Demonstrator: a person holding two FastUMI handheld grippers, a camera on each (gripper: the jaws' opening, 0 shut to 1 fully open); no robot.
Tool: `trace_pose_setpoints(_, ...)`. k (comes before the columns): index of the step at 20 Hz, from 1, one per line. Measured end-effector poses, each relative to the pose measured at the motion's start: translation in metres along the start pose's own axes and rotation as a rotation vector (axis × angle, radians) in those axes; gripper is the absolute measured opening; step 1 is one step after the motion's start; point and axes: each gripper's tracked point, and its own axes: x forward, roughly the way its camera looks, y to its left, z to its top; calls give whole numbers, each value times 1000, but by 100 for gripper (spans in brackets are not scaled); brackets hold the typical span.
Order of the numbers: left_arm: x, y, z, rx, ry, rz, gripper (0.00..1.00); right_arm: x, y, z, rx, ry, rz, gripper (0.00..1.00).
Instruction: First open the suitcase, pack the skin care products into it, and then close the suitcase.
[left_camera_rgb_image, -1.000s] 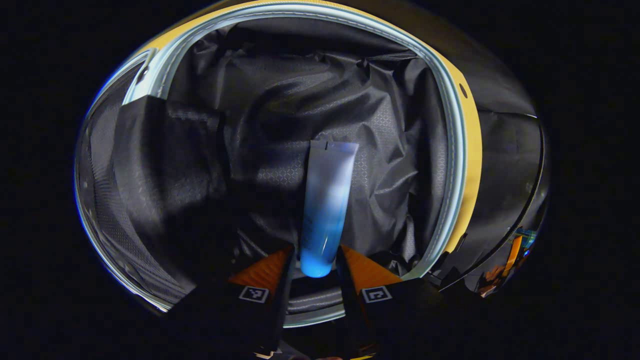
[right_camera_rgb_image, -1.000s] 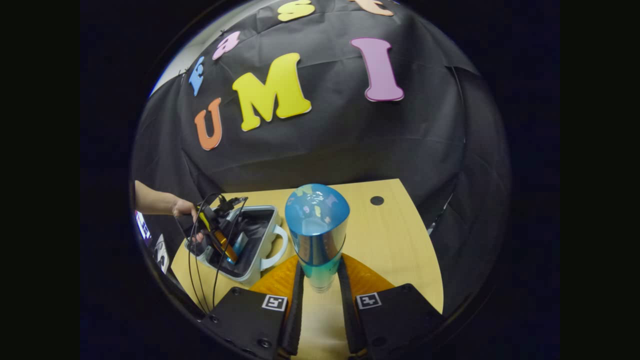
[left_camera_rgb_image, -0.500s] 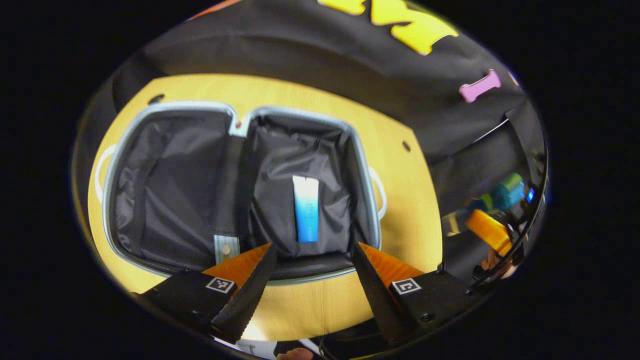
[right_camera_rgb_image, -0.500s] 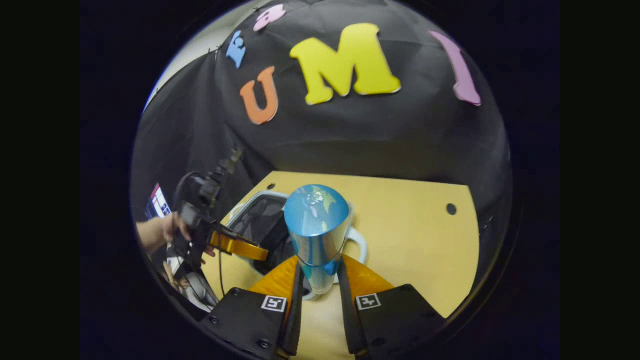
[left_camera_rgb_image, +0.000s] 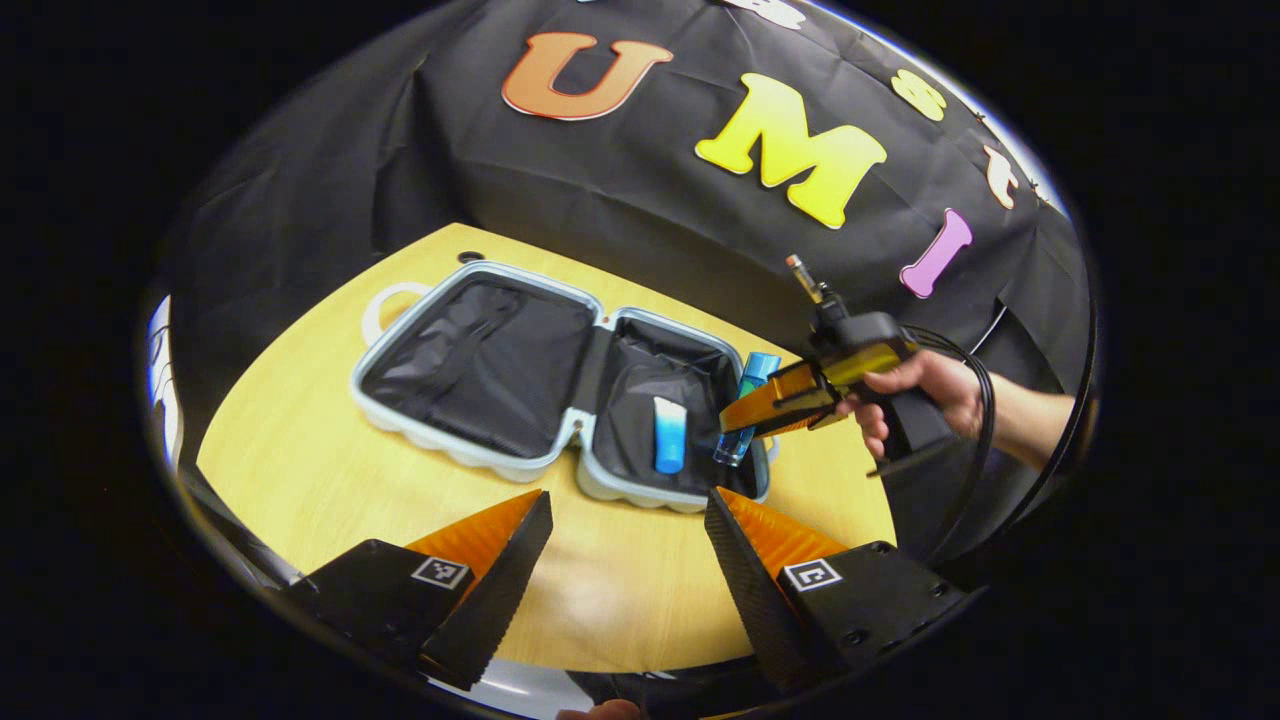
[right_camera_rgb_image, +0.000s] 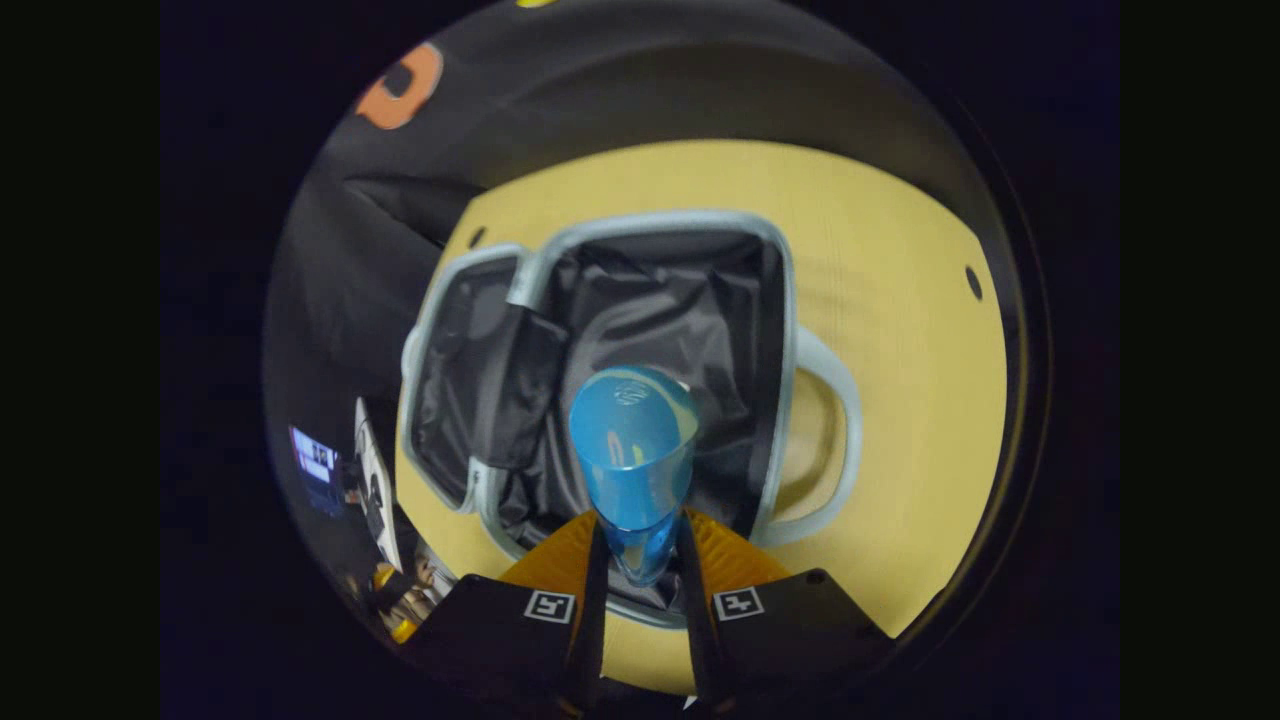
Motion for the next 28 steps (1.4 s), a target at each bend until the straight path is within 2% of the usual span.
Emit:
trace_pose_setpoints(4, -33, 31, -3, -25, -19, 56, 98, 31, -11, 4, 106, 44, -124, 34)
trace_pose_setpoints(7, -45, 42, 6, -34, -54, 77, 98, 45, -12, 4, 184, 57, -150, 31)
trace_pose_setpoints(10, -47, 43, 14, -35, -75, 77, 98, 50, -20, 1, 171, 45, -192, 34)
trace_pose_setpoints(13, -47, 41, 19, -30, -87, 67, 98, 53, -20, 0, 166, 32, -189, 34)
trace_pose_setpoints(16, -45, 40, 21, -33, -84, 59, 98, 51, -13, 0, 154, 17, -163, 38)
trace_pose_setpoints(17, -43, 41, 23, -40, -90, 60, 98, 49, -15, -1, 150, 14, -165, 42)
trace_pose_setpoints(19, -40, 43, 30, -74, -118, 43, 98, 41, -7, -5, 157, 1, -132, 43)
trace_pose_setpoints(21, -35, 51, 36, -146, -152, 19, 98, 28, -2, -11, 93, -35, -124, 63)
trace_pose_setpoints(22, -32, 60, 39, -193, -165, 9, 98, 20, -1, -19, 30, -46, -131, 67)
trace_pose_setpoints(25, -19, 104, 55, -344, -227, -12, 98, -7, 3, -30, -107, -154, -117, 75)
trace_pose_setpoints(28, 8, 156, 88, -441, -302, -10, 98, -47, -5, -29, -260, -320, -126, 76)
